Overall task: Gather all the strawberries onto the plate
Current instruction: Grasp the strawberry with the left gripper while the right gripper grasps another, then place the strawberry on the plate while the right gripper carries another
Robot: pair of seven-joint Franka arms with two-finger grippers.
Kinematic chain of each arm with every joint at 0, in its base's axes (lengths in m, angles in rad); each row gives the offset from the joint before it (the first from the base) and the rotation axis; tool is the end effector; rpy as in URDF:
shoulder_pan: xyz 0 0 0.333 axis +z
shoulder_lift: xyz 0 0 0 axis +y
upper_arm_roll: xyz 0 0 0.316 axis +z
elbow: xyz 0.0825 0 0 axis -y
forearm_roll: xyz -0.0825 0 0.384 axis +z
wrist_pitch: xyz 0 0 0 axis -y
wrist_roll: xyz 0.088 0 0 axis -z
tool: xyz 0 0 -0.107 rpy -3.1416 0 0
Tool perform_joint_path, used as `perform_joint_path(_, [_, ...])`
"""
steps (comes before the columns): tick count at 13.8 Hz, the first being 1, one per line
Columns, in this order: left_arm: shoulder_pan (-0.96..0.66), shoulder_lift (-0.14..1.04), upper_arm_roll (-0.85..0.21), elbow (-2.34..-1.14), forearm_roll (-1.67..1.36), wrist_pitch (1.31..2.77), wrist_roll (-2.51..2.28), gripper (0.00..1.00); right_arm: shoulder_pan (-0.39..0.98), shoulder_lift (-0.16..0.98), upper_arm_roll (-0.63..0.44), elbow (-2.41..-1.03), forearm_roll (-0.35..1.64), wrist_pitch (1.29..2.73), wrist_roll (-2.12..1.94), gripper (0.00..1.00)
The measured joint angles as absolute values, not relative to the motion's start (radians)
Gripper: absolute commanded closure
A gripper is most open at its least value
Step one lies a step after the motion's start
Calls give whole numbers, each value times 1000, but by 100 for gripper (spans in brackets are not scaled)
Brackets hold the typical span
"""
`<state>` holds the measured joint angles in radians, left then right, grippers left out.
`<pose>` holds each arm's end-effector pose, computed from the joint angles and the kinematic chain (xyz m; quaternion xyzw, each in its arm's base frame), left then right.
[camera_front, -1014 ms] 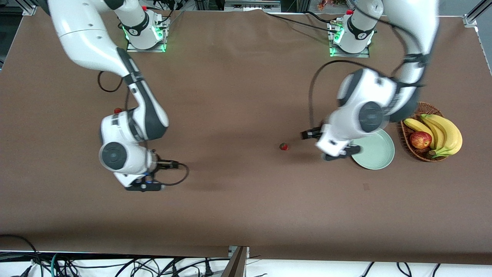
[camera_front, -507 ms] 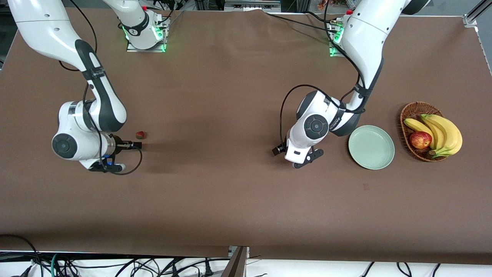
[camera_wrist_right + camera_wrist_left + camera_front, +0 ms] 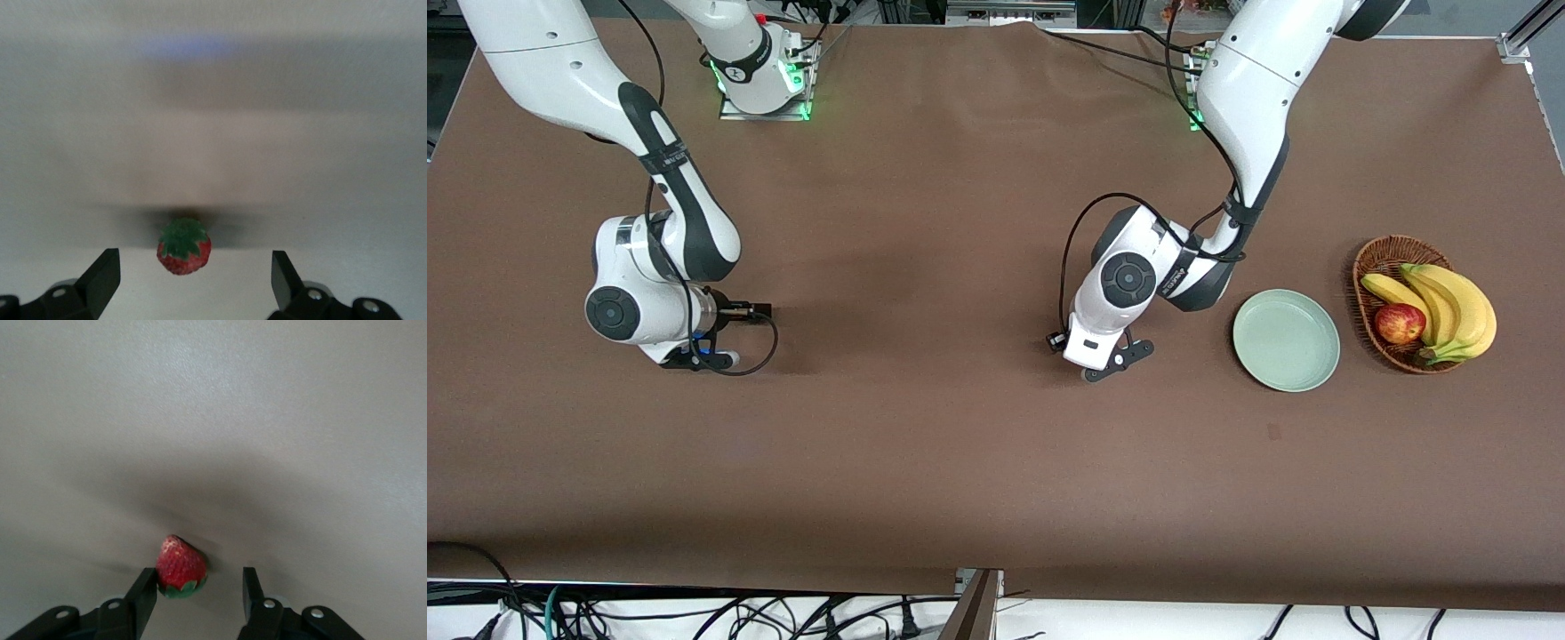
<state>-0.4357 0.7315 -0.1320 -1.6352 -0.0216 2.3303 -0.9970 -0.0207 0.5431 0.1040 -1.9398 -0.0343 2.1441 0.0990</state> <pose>0.5827 -0.3598 0.1898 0.9703 0.2357 -0.0476 0.0259 0.5802 0.0466 0.1791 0.9859 0.0010 -0.1676 0.0002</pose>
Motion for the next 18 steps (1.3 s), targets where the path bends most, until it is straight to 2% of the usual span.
perform_joint_path(1, [-436,732,-130,-1641,-11,2331,-997,42,-21,543,104,-1949,-34,2153,99,46])
perform_joint_path(3, [-435,732,-129,-1652,-5,2332,-997,42,-21,545,104,-1957,-34,2162,99,78])
perform_joint_path(4, [-435,733,-129,-1654,-4,2332,-997,50,-21,546,104,-1959,-34,2164,99,91])
perform_joint_path(5, [-436,734,-129,-1656,-3,2332,-997,68,-21,547,104,-1960,-34,2167,100,100])
perform_joint_path(7, [-435,738,-129,-1658,14,2332,-997,94,-21,550,105,-1960,-34,2176,102,100])
perform_joint_path(8, [-435,739,-129,-1658,20,2333,-997,100,-21,550,105,-1960,-34,2179,103,100])
perform_joint_path(12, [-432,733,-128,-1655,28,2315,-989,100,-21,549,122,-1937,-34,2197,105,100])
perform_joint_path(18, [-299,609,-118,-1632,32,1996,-706,100,23,548,232,-1826,-11,2197,301,100])
